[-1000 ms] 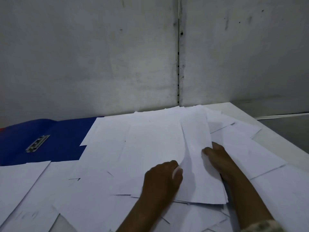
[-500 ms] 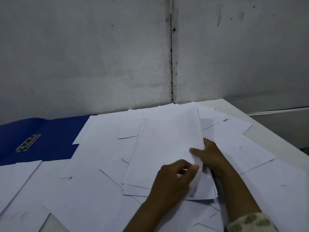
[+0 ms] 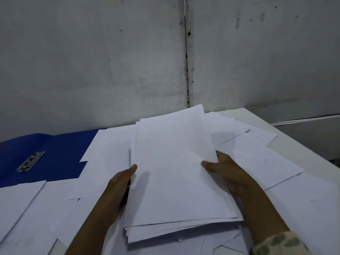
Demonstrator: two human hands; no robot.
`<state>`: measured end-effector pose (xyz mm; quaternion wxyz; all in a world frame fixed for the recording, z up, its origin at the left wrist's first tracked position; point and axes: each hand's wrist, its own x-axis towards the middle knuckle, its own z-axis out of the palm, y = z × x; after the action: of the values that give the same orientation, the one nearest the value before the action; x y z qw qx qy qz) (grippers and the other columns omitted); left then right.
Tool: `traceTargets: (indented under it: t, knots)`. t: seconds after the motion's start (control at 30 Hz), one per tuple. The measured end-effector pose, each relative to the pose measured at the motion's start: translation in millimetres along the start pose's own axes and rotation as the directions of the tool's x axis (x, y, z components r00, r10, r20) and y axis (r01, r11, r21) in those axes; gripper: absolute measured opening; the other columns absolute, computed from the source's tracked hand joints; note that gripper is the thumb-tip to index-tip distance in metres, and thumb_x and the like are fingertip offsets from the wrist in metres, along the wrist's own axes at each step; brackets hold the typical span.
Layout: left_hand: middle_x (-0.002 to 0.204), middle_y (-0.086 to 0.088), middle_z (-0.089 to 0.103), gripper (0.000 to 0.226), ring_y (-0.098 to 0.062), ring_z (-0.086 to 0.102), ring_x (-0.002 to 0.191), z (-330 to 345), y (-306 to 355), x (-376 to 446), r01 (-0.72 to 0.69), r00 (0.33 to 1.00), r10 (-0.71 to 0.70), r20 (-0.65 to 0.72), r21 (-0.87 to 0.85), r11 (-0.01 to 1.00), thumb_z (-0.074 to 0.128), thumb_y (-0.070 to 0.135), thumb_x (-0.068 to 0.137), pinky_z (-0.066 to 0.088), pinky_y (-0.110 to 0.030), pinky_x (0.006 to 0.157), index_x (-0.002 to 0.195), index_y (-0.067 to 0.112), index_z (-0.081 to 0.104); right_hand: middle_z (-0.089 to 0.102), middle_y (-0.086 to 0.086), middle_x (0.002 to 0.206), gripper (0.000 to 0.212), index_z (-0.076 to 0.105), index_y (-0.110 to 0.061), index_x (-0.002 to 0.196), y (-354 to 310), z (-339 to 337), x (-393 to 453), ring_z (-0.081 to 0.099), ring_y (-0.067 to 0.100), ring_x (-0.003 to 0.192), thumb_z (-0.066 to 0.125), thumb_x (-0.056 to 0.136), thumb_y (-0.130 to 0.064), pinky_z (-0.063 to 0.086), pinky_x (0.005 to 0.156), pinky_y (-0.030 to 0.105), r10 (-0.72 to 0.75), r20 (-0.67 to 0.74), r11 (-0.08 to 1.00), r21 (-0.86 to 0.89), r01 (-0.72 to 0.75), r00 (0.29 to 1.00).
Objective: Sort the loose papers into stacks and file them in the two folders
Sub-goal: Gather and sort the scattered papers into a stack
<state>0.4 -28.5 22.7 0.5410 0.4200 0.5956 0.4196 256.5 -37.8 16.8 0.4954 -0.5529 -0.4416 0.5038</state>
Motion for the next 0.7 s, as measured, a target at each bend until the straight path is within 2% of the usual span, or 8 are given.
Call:
traceTargets:
  t: [0.1, 0.17, 0.23, 0.33, 0.43, 0.53, 0.6, 0.7]
  knots:
    - [0.125, 0.002, 0.052, 0.043, -0.02, 0.052, 0.107, 1.7, -6.2, -2.4, -0.041, 0.999, 0.039, 0.03, 0.086, 0.995, 0.057, 0.036, 0.087, 0.04, -0.032, 0.095, 0.124, 0.016, 0.048, 0.067, 0.001, 0.098, 0.024, 0.059, -0.013, 0.11, 2.0, 8.9, 1.7, 0.064, 0.016, 0.086, 0.063, 0.086, -0.01, 0.052, 0.076, 0.024, -0.032, -0.042, 0.999, -0.034, 0.031, 0.999]
    - [0.119, -0.005, 0.059, 0.036, -0.02, 0.059, 0.096, 3.0, -7.7, -4.3, -0.098, 0.995, 0.099, 0.002, 0.131, 0.987, 0.059, 0.027, 0.088, 0.048, -0.032, 0.081, 0.121, 0.016, 0.05, 0.066, 0.003, 0.102, 0.025, 0.058, -0.015, 0.108, 4.1, 17.3, 3.8, 0.063, 0.016, 0.088, 0.066, 0.085, -0.014, 0.05, 0.075, 0.022, -0.088, -0.079, 0.99, -0.114, 0.079, 0.993]
    - [0.112, -0.005, 0.059, 0.03, -0.017, 0.057, 0.086, 2.4, -7.5, -7.5, -0.153, 0.986, 0.163, -0.039, 0.176, 0.972, 0.057, 0.021, 0.089, 0.047, -0.029, 0.073, 0.118, 0.018, 0.049, 0.063, -0.003, 0.099, 0.026, 0.054, -0.019, 0.106, 5.9, 26.1, 4.4, 0.06, 0.011, 0.086, 0.067, 0.084, -0.021, 0.046, 0.067, 0.012, -0.134, -0.072, 0.974, -0.192, 0.118, 0.988]
    - [0.114, -0.007, 0.052, 0.043, -0.021, 0.049, 0.094, -3.1, -7.8, -8.6, -0.192, 0.968, 0.229, -0.105, 0.28, 0.941, 0.055, 0.021, 0.09, 0.042, -0.033, 0.085, 0.13, 0.011, 0.042, 0.06, -0.01, 0.088, 0.023, 0.052, -0.022, 0.104, 6.3, 33.3, 5.4, 0.057, 0.004, 0.077, 0.064, 0.086, -0.03, 0.042, 0.059, 0.009, -0.126, -0.055, 0.97, -0.217, 0.112, 0.99]
    - [0.117, -0.011, 0.051, 0.044, -0.024, 0.046, 0.095, -12.2, -9.1, -5.1, -0.193, 0.958, 0.252, -0.136, 0.342, 0.92, 0.053, 0.02, 0.091, 0.041, -0.038, 0.086, 0.132, 0.008, 0.039, 0.056, -0.002, 0.077, 0.025, 0.056, -0.015, 0.109, 9.1, 24.8, 9.8, 0.056, 0.014, 0.071, 0.061, 0.088, -0.028, 0.043, 0.061, 0.021, -0.164, -0.196, 0.958, -0.264, 0.109, 0.967]
    - [0.125, -0.014, 0.051, 0.048, -0.031, 0.05, 0.106, -20.9, -11.9, -2.7, -0.157, 0.956, 0.241, -0.168, 0.4, 0.903, 0.054, 0.021, 0.091, 0.041, -0.043, 0.092, 0.135, 0.008, 0.038, 0.059, 0.004, 0.094, 0.027, 0.059, -0.009, 0.112, 14.1, 2.7, 18.4, 0.055, 0.026, 0.098, 0.059, 0.088, -0.021, 0.042, 0.082, 0.032, -0.313, -0.417, 0.844, -0.533, 0.049, 0.853]
    - [0.114, -0.012, 0.054, 0.048, -0.031, 0.051, 0.1, -27.7, -11.8, -3.5, -0.158, 0.953, 0.25, -0.17, 0.425, 0.891, 0.058, 0.024, 0.089, 0.043, -0.043, 0.087, 0.131, 0.007, 0.042, 0.057, 0.011, 0.117, 0.032, 0.057, -0.009, 0.118, 16.3, -14.6, 24.5, 0.045, 0.032, 0.116, 0.057, 0.088, -0.022, 0.037, 0.093, 0.036, -0.349, -0.49, 0.745, -0.662, -0.08, 0.799]
    - [0.105, -0.012, 0.055, 0.047, -0.027, 0.048, 0.09, -41.5, -11.4, -3.5, -0.176, 0.932, 0.306, -0.193, 0.496, 0.85, 0.063, 0.024, 0.085, 0.043, -0.043, 0.084, 0.125, 0.004, 0.047, 0.045, 0.008, 0.139, 0.052, 0.045, -0.016, 0.133, 16.9, -33.9, 26.3, 0.029, 0.03, 0.132, 0.052, 0.088, -0.041, 0.026, 0.104, 0.039, -0.221, -0.524, 0.619, -0.727, -0.297, 0.823]
